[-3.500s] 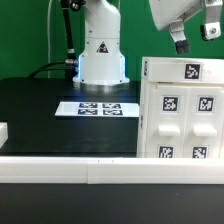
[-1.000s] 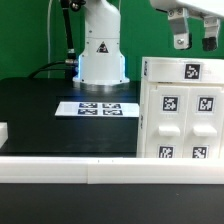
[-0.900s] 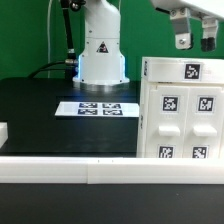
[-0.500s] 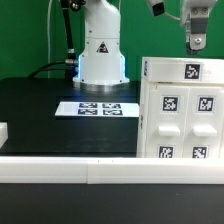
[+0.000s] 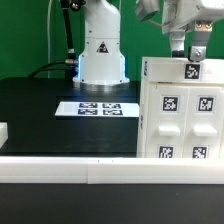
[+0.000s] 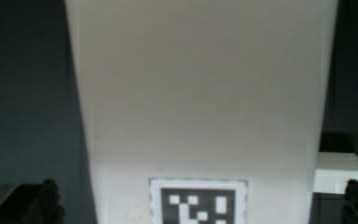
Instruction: Assemble cabinet
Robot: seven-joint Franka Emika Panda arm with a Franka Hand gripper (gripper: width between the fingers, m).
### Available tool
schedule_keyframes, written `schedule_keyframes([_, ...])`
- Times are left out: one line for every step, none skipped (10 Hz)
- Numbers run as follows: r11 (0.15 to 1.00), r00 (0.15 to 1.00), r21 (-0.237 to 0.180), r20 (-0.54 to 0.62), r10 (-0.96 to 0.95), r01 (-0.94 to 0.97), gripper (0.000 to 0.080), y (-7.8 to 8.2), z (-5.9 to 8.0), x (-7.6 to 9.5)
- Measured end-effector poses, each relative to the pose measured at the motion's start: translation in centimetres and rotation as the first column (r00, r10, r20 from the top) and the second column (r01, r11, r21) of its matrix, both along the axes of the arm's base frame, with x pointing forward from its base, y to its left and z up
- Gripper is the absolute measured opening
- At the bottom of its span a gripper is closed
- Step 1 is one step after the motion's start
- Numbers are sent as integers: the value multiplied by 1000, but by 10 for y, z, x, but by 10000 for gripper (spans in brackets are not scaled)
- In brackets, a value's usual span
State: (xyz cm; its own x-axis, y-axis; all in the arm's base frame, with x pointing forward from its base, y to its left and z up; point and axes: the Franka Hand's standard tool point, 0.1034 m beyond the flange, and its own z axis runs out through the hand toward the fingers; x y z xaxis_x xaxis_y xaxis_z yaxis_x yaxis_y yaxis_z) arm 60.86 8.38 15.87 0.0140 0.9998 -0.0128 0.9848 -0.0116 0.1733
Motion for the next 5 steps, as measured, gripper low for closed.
schedule_keyframes([1000,1000,3,-4,-26,26,797,0,-3,-1])
schedule_keyframes([999,999,5,-4,-37,37,797,0,-3,-1])
schedule_keyframes([999,999,7,-4,-47,47,777,0,-4,-1])
schedule_keyframes([999,999,8,-5,-53,53,777,0,-4,-1])
schedule_keyframes([998,999,8,-5,-54,54,610,-1,-4,-1])
